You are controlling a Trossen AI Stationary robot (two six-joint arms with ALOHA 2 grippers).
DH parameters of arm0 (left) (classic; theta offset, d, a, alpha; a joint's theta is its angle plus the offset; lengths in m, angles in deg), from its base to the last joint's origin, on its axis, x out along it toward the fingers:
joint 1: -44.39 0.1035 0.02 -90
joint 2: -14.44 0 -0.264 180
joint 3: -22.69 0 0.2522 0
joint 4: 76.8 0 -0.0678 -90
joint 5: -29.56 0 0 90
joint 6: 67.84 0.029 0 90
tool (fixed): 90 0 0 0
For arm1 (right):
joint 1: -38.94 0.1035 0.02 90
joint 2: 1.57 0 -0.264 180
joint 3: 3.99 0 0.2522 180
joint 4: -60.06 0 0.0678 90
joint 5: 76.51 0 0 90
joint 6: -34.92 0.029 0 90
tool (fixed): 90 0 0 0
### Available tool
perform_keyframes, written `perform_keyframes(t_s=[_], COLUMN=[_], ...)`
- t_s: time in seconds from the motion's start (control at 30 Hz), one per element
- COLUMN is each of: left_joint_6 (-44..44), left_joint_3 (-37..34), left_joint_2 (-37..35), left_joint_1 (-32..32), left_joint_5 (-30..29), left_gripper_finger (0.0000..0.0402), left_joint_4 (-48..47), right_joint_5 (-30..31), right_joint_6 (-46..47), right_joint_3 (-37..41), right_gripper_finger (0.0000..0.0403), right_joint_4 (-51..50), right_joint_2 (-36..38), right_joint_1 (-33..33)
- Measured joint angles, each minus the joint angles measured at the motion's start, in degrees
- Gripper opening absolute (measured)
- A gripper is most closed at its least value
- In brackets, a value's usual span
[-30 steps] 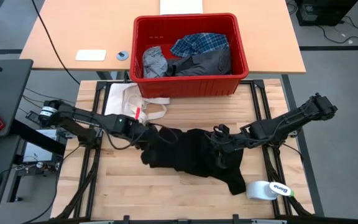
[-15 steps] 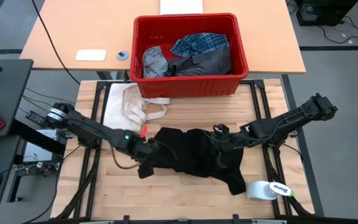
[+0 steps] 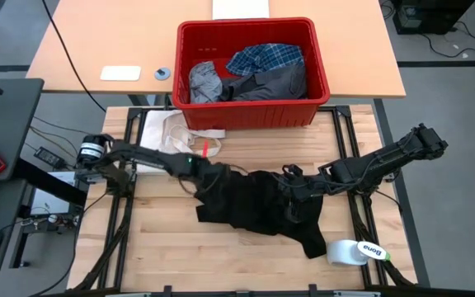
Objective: Fold Laundry from Bin
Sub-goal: Fold the black shirt
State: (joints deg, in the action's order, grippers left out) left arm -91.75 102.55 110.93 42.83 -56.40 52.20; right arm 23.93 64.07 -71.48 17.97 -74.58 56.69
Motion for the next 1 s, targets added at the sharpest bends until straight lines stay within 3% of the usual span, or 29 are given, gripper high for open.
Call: perform_keyframes(t_s=[0.33,0.6,0.67,0.77,1.0], left_joint_6=[5.6,8.8,9.8,9.9,7.1], left_joint_3=[0.0,0.0,0.0,0.0,0.0], left_joint_2=[4.6,8.8,9.5,9.5,9.5], left_joint_1=[10.2,8.5,7.1,5.3,3.8], left_joint_5=[17.4,26.4,26.0,20.8,17.5], left_gripper_finger=[0.0194,0.0189,0.0182,0.0156,0.0021], left_joint_4=[1.9,2.7,3.5,5.0,9.2], right_joint_5=[0.2,0.9,1.8,2.1,1.7], right_joint_6=[2.8,3.3,3.4,3.3,3.3], right_joint_3=[0.0,0.0,0.0,0.0,0.0], right_gripper_finger=[0.0177,0.0177,0.0177,0.0177,0.0177], right_joint_4=[0.5,1.0,1.4,1.3,1.7], right_joint_2=[0.0,0.0,0.0,0.0,0.0], right_joint_1=[0.0,0.0,0.0,0.0,0.0])
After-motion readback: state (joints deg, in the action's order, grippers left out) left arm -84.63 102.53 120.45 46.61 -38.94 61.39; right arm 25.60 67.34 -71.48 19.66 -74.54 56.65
